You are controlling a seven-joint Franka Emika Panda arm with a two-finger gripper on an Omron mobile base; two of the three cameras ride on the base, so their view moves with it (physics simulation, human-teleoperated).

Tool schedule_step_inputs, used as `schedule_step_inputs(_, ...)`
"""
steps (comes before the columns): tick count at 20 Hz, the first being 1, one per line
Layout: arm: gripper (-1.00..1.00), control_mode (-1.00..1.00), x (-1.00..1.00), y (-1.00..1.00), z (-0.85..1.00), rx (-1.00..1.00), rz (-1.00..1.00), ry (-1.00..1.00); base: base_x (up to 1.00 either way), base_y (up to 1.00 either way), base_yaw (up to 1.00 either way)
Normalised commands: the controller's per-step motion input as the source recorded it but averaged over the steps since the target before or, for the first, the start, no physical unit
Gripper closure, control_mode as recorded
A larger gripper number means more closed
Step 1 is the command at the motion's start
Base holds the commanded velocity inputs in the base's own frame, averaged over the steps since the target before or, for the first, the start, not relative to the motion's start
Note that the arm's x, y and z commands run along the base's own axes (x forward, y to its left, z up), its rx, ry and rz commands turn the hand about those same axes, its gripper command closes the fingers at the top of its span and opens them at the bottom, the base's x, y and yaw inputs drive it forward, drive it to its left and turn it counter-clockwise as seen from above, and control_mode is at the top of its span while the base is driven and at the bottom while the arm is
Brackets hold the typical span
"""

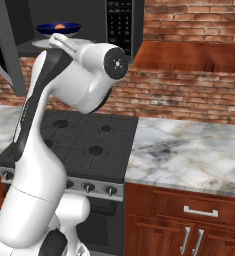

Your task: The microwave is finished heating the shrimp and garlic. Take the bowl containing the food and place it on the dining counter.

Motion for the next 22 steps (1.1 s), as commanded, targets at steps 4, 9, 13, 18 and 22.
schedule_step_inputs(4, -1.0, -1.0, 0.42, 0.48, 0.0, 0.0, 0.19, 0.32, 0.0, 0.0, 0.0)
schedule_step_inputs(9, -1.0, -1.0, 0.31, 0.56, -0.06, 0.0, 0.19, 0.23, 0.0, 0.0, 0.0)
schedule_step_inputs(13, -1.0, -1.0, 0.22, 0.77, -0.15, 0.0, 0.15, 0.16, 0.0, 0.0, 0.0)
schedule_step_inputs(18, -1.0, -1.0, 0.1, 0.79, -0.11, 0.0, 0.14, 0.11, 0.0, 0.0, 0.0)
schedule_step_inputs(22, -1.0, -1.0, -0.16, 0.76, 0.0, 0.01, 0.17, 0.07, 0.0, 0.0, 0.0)
